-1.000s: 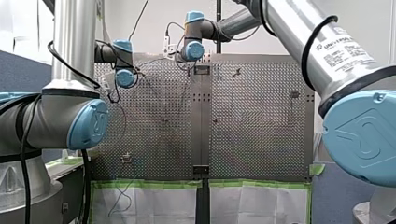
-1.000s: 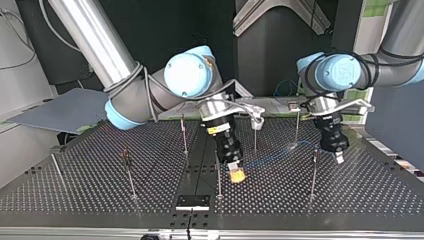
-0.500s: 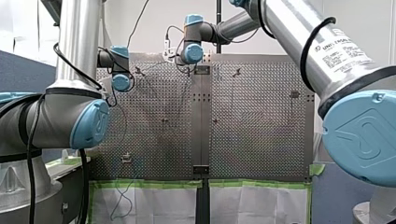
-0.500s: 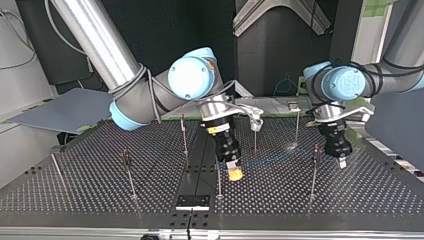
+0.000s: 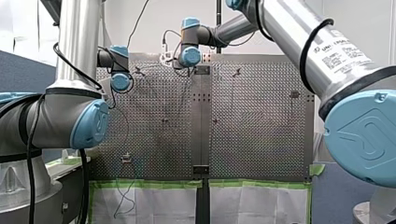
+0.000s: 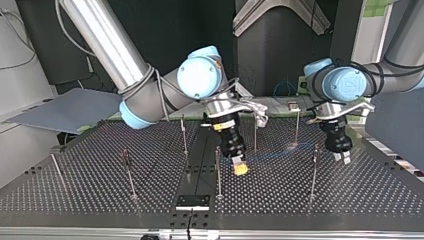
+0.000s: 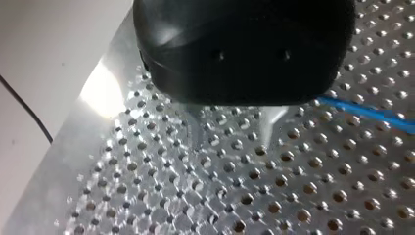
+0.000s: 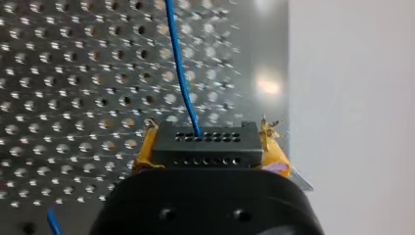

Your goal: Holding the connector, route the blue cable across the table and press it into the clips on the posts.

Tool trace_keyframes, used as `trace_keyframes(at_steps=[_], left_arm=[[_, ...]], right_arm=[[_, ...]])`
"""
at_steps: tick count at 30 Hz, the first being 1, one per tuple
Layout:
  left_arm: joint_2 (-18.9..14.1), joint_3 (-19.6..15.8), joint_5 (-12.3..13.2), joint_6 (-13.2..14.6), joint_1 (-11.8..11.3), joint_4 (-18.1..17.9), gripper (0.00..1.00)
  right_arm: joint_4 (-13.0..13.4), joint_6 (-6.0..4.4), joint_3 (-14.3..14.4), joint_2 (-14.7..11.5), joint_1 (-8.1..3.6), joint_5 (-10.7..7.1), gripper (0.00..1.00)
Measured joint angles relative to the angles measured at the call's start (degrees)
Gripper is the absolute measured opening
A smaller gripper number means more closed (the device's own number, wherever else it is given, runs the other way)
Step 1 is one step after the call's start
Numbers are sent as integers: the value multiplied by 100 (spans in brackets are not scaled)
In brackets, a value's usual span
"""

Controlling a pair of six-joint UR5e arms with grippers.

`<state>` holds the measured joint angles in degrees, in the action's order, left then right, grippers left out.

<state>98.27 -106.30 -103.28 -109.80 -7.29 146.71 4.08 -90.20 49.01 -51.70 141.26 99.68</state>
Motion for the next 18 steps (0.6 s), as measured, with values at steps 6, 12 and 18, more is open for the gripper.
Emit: trace_keyframes(at_steps=[6,12,18], left_arm=[[-116,-2,-291,-66,43,302,100],[-333,-57,-279,-280,85,612,100],[-602,-277,-11,-336,158,904,100]], right_arm=[[-35,0,-1,126,32,45,0],[-45,-36,-1,230,34,56,0],[-40,-66,0,288,11,68,0]])
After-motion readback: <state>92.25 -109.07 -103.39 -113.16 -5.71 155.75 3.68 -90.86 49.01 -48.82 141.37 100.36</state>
